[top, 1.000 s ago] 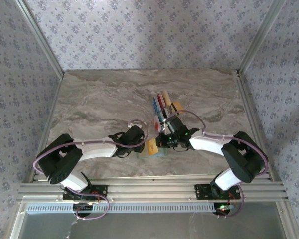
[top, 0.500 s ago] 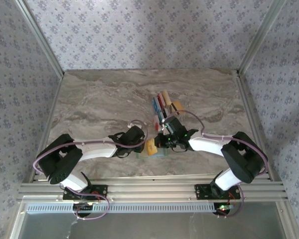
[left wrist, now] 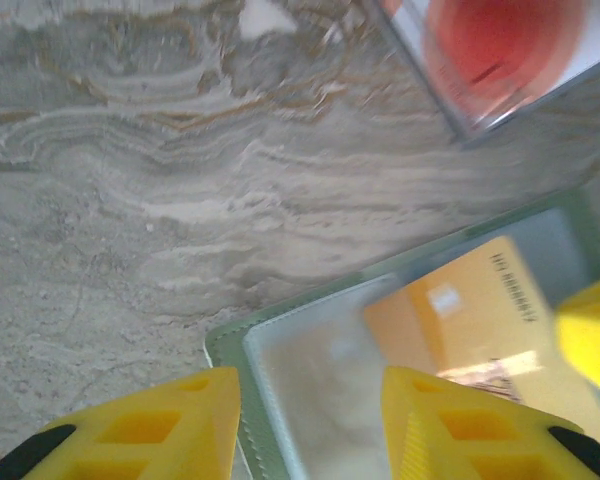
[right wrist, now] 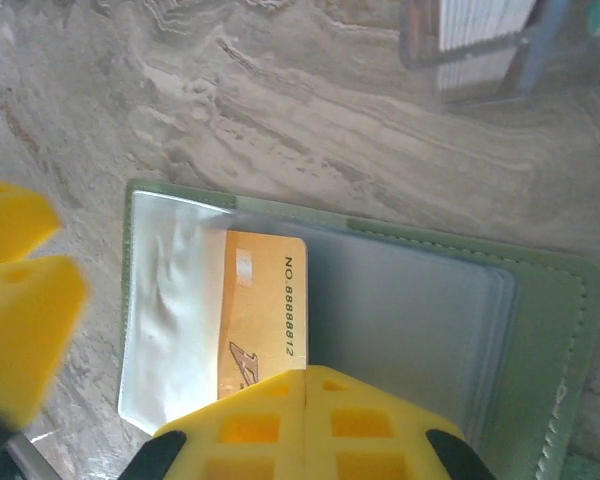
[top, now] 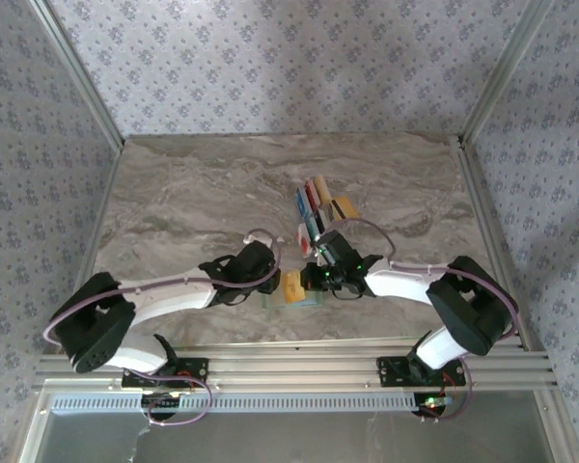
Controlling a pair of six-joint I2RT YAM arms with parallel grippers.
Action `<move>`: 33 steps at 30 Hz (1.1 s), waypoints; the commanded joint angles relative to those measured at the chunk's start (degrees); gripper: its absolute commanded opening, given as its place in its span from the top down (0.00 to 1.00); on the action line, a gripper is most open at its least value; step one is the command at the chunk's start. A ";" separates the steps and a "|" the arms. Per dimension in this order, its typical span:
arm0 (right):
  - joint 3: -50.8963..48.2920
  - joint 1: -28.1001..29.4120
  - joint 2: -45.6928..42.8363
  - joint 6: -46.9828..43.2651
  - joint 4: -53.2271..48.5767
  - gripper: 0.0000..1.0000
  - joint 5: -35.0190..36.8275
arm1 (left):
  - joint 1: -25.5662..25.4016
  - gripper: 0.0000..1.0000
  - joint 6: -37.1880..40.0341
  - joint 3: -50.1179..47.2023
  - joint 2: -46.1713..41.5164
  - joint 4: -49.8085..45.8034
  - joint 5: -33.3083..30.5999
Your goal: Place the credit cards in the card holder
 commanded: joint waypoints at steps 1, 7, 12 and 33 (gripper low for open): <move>-1.60 0.40 -1.15 1.78 -0.19 1.00 1.23 | -0.53 0.61 0.59 -0.29 -2.94 -1.98 1.68; -2.58 0.64 -1.74 3.27 0.86 1.00 1.04 | -0.62 0.76 0.60 -1.75 -1.91 -1.39 3.24; -2.52 0.80 -1.49 3.60 1.18 1.00 1.11 | -0.98 0.82 0.26 -3.84 -0.81 -0.25 3.30; -1.07 3.57 -1.50 6.82 2.43 1.00 3.64 | -2.46 0.83 -2.02 -7.25 2.89 3.74 2.95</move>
